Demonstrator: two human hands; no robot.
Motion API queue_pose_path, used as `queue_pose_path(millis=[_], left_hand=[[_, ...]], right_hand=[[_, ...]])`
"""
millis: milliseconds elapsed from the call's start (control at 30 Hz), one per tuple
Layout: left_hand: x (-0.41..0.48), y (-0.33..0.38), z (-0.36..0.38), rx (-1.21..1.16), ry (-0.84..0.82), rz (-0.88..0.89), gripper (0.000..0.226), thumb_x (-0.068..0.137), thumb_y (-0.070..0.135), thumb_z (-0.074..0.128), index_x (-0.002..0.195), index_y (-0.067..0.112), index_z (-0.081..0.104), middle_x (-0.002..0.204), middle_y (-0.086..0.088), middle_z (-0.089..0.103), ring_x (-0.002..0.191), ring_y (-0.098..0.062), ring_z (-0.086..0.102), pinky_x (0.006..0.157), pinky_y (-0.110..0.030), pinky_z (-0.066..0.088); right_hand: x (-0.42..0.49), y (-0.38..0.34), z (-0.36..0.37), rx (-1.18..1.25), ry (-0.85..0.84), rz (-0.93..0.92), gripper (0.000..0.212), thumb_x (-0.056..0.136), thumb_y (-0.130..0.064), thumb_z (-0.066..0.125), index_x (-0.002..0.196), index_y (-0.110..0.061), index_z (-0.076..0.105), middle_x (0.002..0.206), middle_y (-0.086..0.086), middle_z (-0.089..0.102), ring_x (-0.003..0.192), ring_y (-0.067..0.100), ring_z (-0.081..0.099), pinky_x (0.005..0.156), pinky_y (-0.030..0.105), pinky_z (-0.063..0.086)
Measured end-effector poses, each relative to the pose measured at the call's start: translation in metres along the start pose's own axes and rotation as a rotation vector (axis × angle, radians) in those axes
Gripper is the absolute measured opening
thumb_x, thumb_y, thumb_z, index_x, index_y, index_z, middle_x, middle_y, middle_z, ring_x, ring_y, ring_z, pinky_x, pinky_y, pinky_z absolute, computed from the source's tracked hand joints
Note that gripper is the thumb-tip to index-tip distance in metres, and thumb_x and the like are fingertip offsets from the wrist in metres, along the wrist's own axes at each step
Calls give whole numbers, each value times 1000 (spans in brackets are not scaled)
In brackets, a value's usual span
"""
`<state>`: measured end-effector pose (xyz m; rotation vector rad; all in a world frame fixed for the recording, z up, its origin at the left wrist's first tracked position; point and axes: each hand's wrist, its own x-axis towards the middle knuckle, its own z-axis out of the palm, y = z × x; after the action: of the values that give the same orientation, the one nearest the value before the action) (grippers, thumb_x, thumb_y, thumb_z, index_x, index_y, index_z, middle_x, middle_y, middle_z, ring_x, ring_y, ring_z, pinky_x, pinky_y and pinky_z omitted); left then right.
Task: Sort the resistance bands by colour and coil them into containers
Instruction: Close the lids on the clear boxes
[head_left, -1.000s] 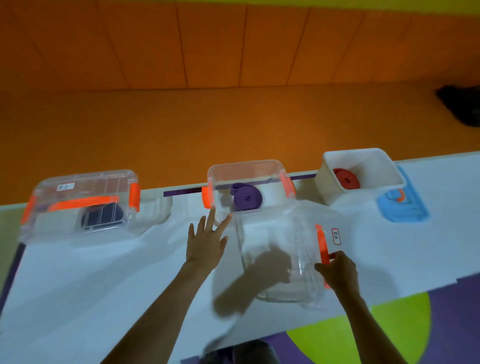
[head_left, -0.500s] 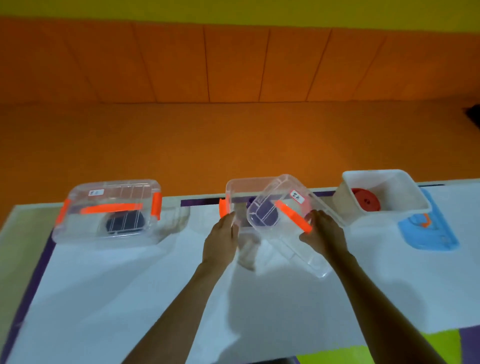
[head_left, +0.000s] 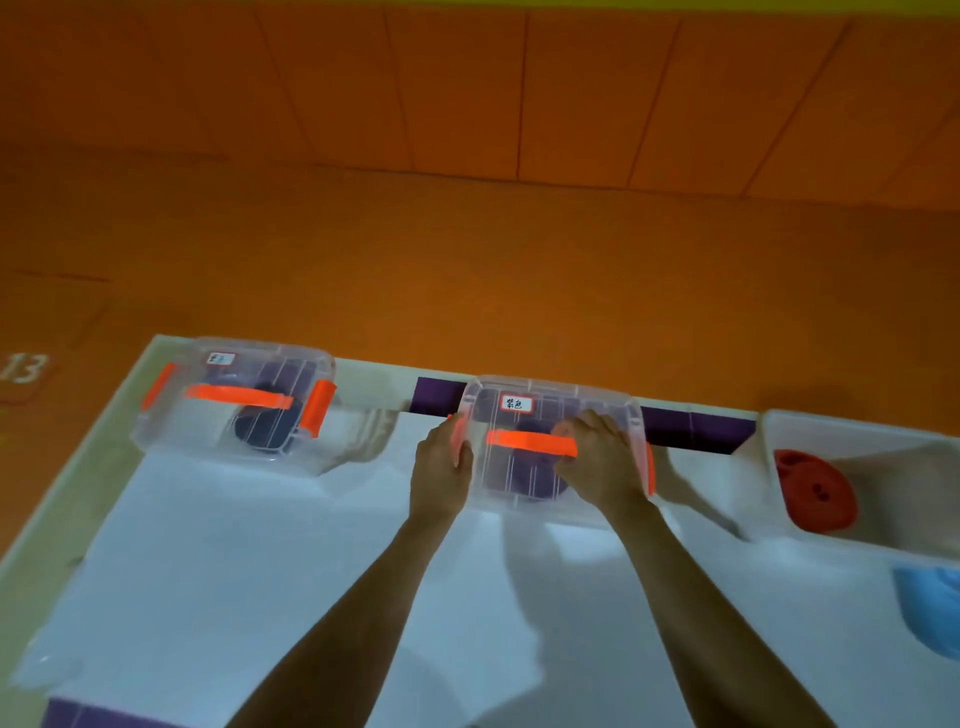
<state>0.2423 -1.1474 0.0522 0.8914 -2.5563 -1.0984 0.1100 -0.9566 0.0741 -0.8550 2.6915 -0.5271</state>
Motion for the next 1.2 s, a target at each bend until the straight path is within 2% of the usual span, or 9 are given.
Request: queue_pose_path(millis=[133, 267, 333, 400, 500, 667, 800, 967, 1200], left_hand=[[9, -6, 6, 42, 67, -20, 31, 99, 16, 68, 130, 10, 67, 128, -11, 71, 122, -32, 64, 110, -45, 50], [20, -10, 5, -248, 4, -340, 70, 95, 32, 79, 154, 14, 46, 163, -10, 41, 150, -30, 39, 122, -50, 39], [24, -14, 4, -436, -108, -510, 86, 95, 42, 77, 164, 18, 31, 169, -8, 33, 155, -31, 36, 123, -52, 37], [24, -18, 4, -599, -221, -571, 76, 94, 48, 77, 157, 20, 44, 156, -10, 53, 147, -37, 48, 120, -54, 41], [21, -16, 2, -712, -202, -450, 37, 99, 29, 75, 135, 23, 65, 127, -6, 71, 130, -37, 63, 112, -53, 51], [9, 1, 12, -489, -77, -255, 50, 109, 26, 57, 157, 19, 46, 148, -6, 62, 136, -29, 60, 112, -52, 52], [-1, 13, 13, -280, 55, -82, 36, 108, 35, 49, 144, 41, 44, 125, 11, 68, 110, -16, 70, 90, -15, 57], [-3, 18, 8, -140, 21, -35, 45, 107, 42, 42, 151, 33, 41, 130, -4, 73, 112, -28, 75, 95, -49, 63], [-2, 24, -13, 373, -95, 13, 53, 110, 27, 52, 160, 12, 41, 158, -12, 53, 142, -35, 54, 107, -53, 53]], right_hand=[[-24, 26, 21, 97, 259, -23, 39, 94, -6, 72, 132, -15, 71, 140, 11, 63, 139, 35, 52, 119, 50, 38], [-38, 50, 34, 309, 458, 446, 74, 98, -40, 74, 160, -15, 43, 169, 18, 31, 157, 41, 25, 122, 52, 20], [-36, 58, 35, 773, 335, 671, 84, 90, -45, 81, 159, -20, 40, 163, 11, 40, 153, 36, 33, 119, 44, 31], [-35, 60, 35, 1116, 213, 820, 65, 87, -49, 82, 140, -22, 56, 134, 6, 65, 127, 32, 61, 112, 46, 48], [-40, 62, 40, 939, 371, 751, 39, 90, -48, 80, 113, -17, 73, 97, 3, 75, 95, 29, 74, 86, 43, 63], [-44, 54, 43, 791, 589, 584, 34, 100, -38, 69, 107, -5, 75, 85, 7, 73, 76, 29, 71, 64, 30, 57], [-44, 49, 43, 586, 604, 486, 41, 108, -38, 53, 122, -6, 74, 77, 11, 69, 68, 29, 66, 65, 46, 59], [-44, 43, 38, 472, 533, 505, 41, 113, -33, 47, 145, -12, 61, 100, 18, 76, 89, 41, 74, 77, 52, 62], [-78, 61, 4, 356, 169, 358, 53, 112, -47, 41, 160, -24, 44, 148, 6, 62, 135, 29, 60, 107, 51, 54]])
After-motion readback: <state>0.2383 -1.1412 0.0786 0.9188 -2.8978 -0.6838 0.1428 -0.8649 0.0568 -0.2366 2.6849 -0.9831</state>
